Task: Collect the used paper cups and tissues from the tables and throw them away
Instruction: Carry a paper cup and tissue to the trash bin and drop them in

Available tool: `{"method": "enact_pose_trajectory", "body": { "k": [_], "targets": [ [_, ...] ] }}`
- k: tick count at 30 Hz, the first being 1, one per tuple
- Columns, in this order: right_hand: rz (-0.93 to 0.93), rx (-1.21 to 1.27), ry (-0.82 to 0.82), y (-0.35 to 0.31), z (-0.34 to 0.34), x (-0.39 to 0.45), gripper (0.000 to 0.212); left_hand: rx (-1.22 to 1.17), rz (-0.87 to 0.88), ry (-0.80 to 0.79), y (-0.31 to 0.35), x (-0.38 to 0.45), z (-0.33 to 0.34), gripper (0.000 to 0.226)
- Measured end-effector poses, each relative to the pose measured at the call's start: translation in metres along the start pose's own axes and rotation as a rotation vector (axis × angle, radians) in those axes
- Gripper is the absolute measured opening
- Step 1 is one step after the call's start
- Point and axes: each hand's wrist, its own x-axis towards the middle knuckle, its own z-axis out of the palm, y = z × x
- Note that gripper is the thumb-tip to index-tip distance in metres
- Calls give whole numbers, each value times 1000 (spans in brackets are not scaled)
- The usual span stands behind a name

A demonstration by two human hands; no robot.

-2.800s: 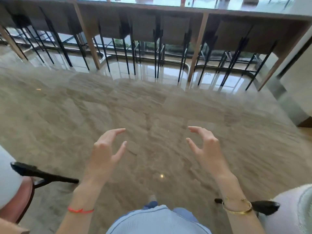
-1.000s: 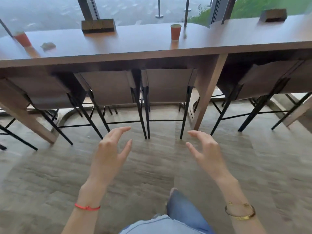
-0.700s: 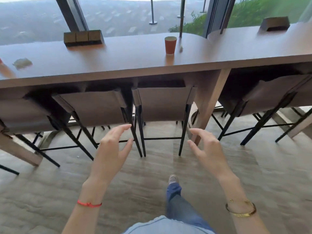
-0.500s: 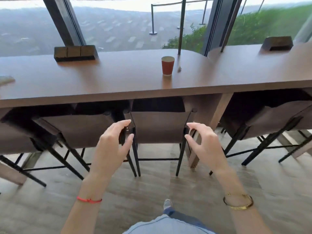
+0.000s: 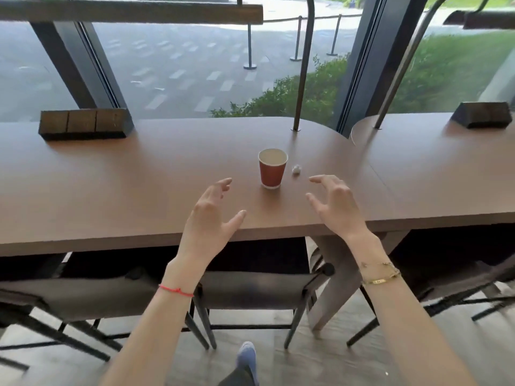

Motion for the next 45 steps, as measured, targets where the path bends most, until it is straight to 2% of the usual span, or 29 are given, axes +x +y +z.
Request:
{"method": "enact_pose_trajectory", "body": {
  "k": [6,13,16,19,24,32,39,45],
  "targets": [
    [89,-20,-45,23,37,74,38,-54,6,-82,-21,77,42,82],
    [181,-20,-119,38,69,115,41,-133,-19,-208,-27,121,79,98],
    [182,-19,-127,43,77,119,36,-167,-42,-227,-27,131,88,95],
    [159,-20,-94,47,80,121,19,-202,-27,-222,-25,137,96,81],
    [114,13,-57,51,76,113,8,-204,-37,-154,-20,136,102,63],
    [-31,143,-86,44,54,80,10,-168,-173,54,-11,89,68,65],
    [-212,216,-207,30,49,39,14,-49,-358,253,3,-8,29,74],
    [-365,330,-369,-9,54,13,15,80,-510,450,18,-100,-7,71]
  ]
}}
